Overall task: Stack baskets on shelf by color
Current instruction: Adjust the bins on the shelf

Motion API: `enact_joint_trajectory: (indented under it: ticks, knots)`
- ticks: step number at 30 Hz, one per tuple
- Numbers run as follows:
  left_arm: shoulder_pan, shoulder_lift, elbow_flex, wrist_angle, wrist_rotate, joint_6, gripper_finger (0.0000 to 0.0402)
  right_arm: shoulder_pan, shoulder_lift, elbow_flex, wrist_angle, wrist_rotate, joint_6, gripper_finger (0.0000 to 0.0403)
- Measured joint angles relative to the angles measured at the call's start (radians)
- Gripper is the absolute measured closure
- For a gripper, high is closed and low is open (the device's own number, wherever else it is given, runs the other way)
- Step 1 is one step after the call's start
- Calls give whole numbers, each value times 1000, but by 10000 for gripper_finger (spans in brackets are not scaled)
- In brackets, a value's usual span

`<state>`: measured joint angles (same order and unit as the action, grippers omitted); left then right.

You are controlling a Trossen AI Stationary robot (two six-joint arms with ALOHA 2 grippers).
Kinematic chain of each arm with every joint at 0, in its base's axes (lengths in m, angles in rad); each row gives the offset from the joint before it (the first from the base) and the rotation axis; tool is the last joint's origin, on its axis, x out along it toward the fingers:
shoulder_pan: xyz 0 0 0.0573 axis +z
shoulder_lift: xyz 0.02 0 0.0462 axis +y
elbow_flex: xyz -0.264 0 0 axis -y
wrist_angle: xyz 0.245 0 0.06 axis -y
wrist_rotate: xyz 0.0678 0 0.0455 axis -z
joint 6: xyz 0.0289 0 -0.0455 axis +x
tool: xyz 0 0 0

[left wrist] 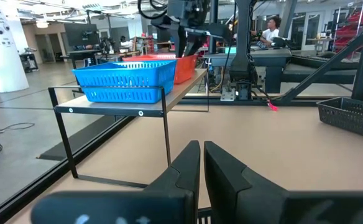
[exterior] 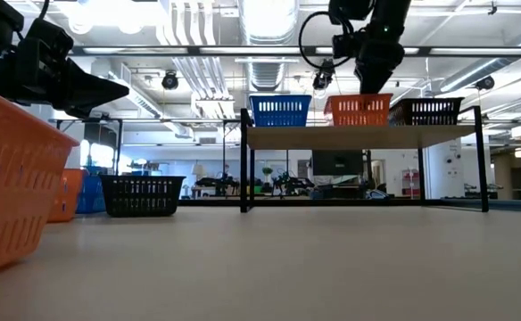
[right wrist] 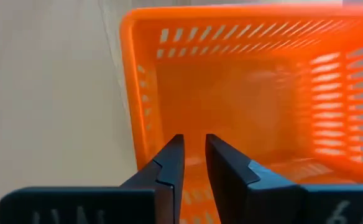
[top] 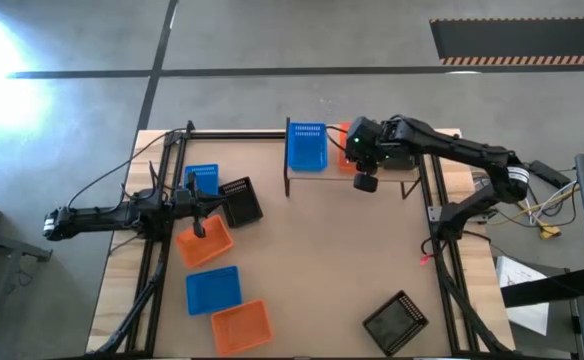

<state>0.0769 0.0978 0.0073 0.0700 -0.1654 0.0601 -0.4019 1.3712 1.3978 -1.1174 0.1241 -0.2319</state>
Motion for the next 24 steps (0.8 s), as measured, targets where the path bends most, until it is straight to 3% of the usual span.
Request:
enact_joint_trajectory:
  ticks: [11,15,19,24]
  knots:
    - [0,0,0,0,0,0,395,0,-2,113,1,-21,30,335]
    - [0,0,0,0,0,0,395,0,-1,104,-5,-105,74,304]
    - [0,0,0,0,0,0,395,2,4,66,-6,-106,75,281]
    - [0,0,0,0,0,0,395,2,4,35,-8,-106,64,286]
